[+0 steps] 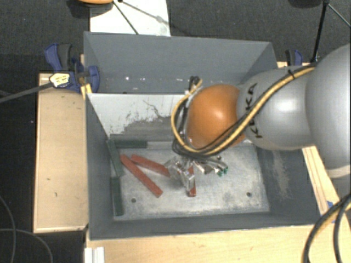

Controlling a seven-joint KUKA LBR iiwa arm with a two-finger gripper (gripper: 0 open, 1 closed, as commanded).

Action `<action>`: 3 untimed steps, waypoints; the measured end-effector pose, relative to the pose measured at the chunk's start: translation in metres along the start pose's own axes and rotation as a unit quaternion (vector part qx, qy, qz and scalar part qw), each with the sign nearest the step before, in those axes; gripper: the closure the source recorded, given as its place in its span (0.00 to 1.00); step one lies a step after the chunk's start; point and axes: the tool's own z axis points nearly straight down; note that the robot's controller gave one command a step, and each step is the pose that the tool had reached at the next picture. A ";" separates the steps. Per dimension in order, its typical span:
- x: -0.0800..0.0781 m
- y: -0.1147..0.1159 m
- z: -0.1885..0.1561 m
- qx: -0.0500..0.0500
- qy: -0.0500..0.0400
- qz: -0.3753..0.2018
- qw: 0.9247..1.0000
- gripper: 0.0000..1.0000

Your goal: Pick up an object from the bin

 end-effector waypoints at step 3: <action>-0.008 -0.006 -0.005 -0.001 -0.001 0.017 1.000 0.00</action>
Offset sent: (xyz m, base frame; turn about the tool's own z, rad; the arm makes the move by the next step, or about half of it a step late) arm 0.0000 0.0000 0.0000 0.0000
